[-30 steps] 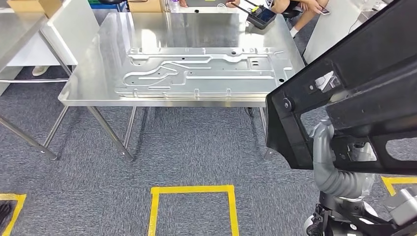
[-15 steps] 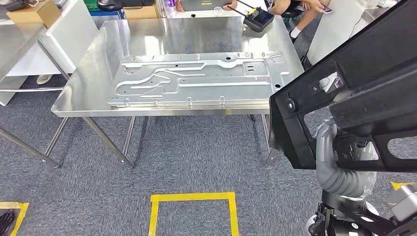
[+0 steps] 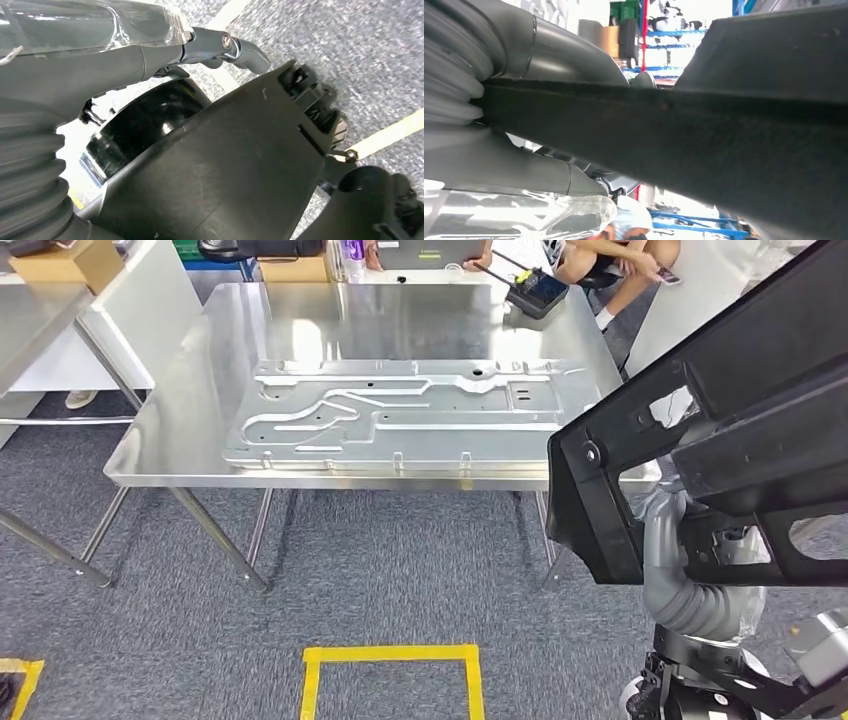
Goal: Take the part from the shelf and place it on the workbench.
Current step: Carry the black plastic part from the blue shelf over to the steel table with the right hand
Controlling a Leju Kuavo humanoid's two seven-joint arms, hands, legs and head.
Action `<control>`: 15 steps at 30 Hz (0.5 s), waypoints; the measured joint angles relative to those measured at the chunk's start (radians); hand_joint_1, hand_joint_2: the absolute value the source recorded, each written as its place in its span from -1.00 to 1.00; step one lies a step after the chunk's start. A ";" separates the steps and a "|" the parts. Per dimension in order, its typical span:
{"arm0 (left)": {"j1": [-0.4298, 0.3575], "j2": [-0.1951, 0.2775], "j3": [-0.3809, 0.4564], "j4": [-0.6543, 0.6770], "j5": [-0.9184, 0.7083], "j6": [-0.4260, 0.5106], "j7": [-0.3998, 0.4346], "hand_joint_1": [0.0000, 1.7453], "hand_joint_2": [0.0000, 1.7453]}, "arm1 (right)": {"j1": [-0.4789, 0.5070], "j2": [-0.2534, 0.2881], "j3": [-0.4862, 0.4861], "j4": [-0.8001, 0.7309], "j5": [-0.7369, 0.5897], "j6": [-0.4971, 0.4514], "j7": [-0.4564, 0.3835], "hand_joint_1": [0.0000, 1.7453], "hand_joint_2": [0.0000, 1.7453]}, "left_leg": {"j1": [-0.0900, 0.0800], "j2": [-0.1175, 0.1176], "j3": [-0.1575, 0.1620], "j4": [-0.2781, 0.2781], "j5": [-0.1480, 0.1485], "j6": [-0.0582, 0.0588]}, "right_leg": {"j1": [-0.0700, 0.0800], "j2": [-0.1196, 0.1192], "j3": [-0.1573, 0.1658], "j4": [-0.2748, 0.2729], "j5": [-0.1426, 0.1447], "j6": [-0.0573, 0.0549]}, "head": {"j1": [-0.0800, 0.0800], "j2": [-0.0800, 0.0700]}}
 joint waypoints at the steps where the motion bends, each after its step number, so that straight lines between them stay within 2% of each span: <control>1: 0.001 0.000 0.000 0.000 0.000 0.001 0.003 -1.00 1.00 | -0.001 0.000 0.000 0.000 0.001 0.000 0.001 1.00 1.00 | 0.002 0.000 0.005 -0.002 -0.003 0.003 | -0.001 0.000 -0.041 0.078 -0.030 0.002 | 0.000 0.000; 2: 0.001 0.000 0.000 0.000 0.000 0.001 0.006 -1.00 1.00 | -0.001 0.000 0.000 0.001 0.001 0.000 0.003 1.00 1.00 | 0.003 0.001 0.008 -0.002 -0.007 0.004 | -0.001 0.000 -0.090 0.158 -0.053 0.004 | 0.001 0.000; 3: 0.002 0.000 0.000 0.000 0.001 0.001 0.008 -1.00 1.00 | 0.000 0.000 0.000 0.002 0.002 0.000 0.004 1.00 1.00 | 0.003 0.000 0.012 -0.002 -0.011 0.005 | -0.002 0.000 -0.132 0.214 -0.059 0.006 | 0.001 0.000; 4: 0.002 0.000 0.000 0.000 0.001 0.002 0.010 -1.00 1.00 | 0.000 0.000 0.000 0.004 0.002 0.000 0.005 1.00 1.00 | 0.003 -0.001 0.019 -0.001 -0.018 0.004 | -0.002 0.000 -0.153 0.226 -0.040 0.007 | 0.002 0.000; 5: 0.002 -0.001 0.000 0.000 0.001 0.002 0.011 -1.00 1.00 | 0.001 0.000 0.000 0.005 0.002 0.000 0.005 1.00 1.00 | 0.003 -0.002 0.029 -0.001 -0.025 0.003 | -0.002 0.000 -0.151 0.193 0.000 0.006 | 0.002 0.000; 7: 0.003 -0.002 0.000 0.000 0.000 0.003 0.016 -1.00 1.00 | 0.000 0.000 0.000 0.007 0.002 0.000 0.005 1.00 1.00 | 0.002 -0.005 0.051 -0.001 -0.044 -0.003 | -0.001 -0.001 -0.100 0.044 0.099 0.004 | 0.002 0.000; 8: 0.003 -0.002 0.000 0.000 0.000 0.003 0.017 -1.00 1.00 | -0.001 0.000 0.000 0.008 0.002 0.000 0.005 1.00 1.00 | 0.000 -0.005 0.058 0.000 -0.054 -0.008 | -0.001 -0.001 -0.074 -0.021 0.126 0.001 | 0.002 0.000; 9: 0.003 -0.002 0.000 0.000 -0.001 0.004 0.019 -1.00 1.00 | -0.001 0.000 0.000 0.009 0.002 0.000 0.006 1.00 1.00 | -0.002 -0.005 0.060 -0.001 -0.061 -0.013 | 0.000 -0.001 -0.059 -0.060 0.135 -0.003 | 0.002 0.000; 10: 0.003 -0.003 0.000 0.000 -0.002 0.004 0.020 -1.00 1.00 | -0.001 0.000 0.000 0.010 0.002 0.000 0.006 1.00 1.00 | -0.004 -0.005 0.060 -0.002 -0.066 -0.018 | 0.002 0.000 -0.053 -0.073 0.129 -0.009 | 0.002 0.000; 13: 0.002 -0.003 -0.001 0.000 -0.002 0.005 0.022 -1.00 1.00 | -0.002 0.001 0.000 0.010 0.003 0.000 0.007 1.00 1.00 | -0.003 -0.003 0.063 0.005 -0.082 -0.033 | -0.001 0.004 -0.048 -0.080 0.118 -0.025 | 0.000 0.000; 14: 0.002 -0.003 -0.001 0.000 -0.002 0.006 0.022 -1.00 1.00 | -0.002 0.001 0.000 0.010 0.003 0.000 0.007 1.00 1.00 | -0.001 -0.002 0.051 0.036 -0.097 -0.040 | -0.004 0.003 -0.043 -0.082 0.114 -0.031 | -0.001 0.000; 15: 0.001 -0.003 -0.001 0.000 -0.001 0.006 0.021 -1.00 1.00 | -0.002 0.002 0.000 0.010 0.003 0.000 0.007 1.00 1.00 | 0.002 -0.001 0.024 0.091 -0.120 -0.046 | -0.006 0.001 -0.037 -0.083 0.110 -0.036 | -0.003 0.000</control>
